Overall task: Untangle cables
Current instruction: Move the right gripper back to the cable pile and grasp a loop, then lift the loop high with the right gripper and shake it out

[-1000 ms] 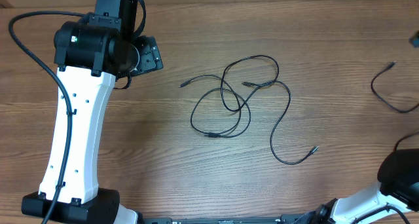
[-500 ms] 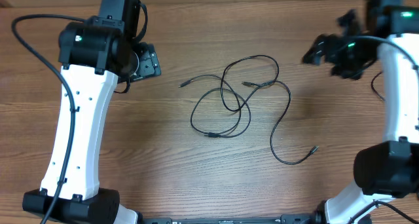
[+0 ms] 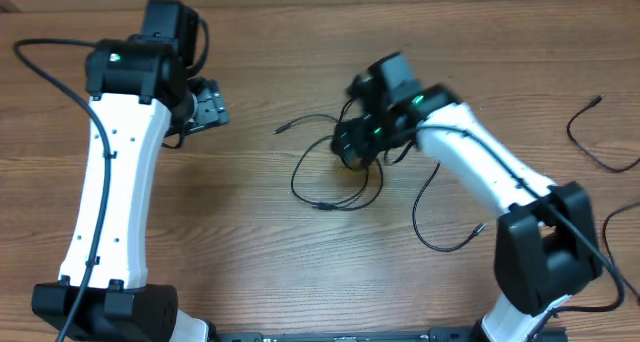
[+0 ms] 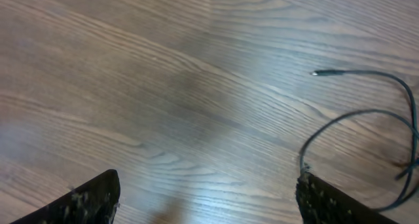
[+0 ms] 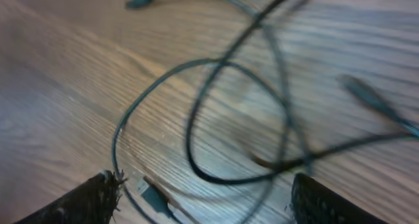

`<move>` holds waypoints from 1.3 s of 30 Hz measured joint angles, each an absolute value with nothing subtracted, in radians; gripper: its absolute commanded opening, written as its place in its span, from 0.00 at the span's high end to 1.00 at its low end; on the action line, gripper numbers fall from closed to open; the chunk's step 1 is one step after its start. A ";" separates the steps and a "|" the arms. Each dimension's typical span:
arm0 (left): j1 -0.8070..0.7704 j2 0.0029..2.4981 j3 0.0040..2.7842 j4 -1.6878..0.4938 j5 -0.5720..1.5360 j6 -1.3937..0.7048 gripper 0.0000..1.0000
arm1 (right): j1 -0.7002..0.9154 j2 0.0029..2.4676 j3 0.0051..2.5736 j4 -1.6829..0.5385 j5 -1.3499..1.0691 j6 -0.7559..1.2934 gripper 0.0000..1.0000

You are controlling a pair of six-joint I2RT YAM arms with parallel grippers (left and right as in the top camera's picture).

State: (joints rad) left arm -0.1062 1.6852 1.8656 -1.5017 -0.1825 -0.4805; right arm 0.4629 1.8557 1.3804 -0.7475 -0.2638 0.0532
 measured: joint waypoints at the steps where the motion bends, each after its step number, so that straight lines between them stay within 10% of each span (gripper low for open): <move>1: -0.097 1.685 1.866 -1.501 -0.181 -0.480 0.14 | 0.483 1.856 1.359 -0.722 -0.252 0.052 0.18; 4: -0.094 1.685 1.865 -1.501 -0.174 -0.480 0.14 | 0.542 1.856 1.276 -0.589 -0.178 0.052 0.25; 10: -0.094 1.685 1.865 -1.497 -0.168 -0.480 0.14 | 0.567 1.856 1.199 -0.461 -0.091 0.057 0.79; 21: -0.094 1.685 1.865 -1.496 -0.161 -0.480 0.14 | 0.567 1.856 1.195 -0.520 -0.082 0.053 0.71; 26: -0.094 1.685 1.865 -1.496 -0.161 -0.480 0.14 | 0.567 1.856 1.189 -0.513 -0.092 0.054 0.96; 39: -0.094 1.685 1.865 -1.496 -0.146 -0.480 0.14 | 0.554 1.856 1.527 -0.858 -0.176 0.054 0.96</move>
State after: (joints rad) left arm -0.0937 1.6852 1.8648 -1.4956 -0.1459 -0.4801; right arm 0.5545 1.8557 1.5272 -0.8577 -0.1764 0.0536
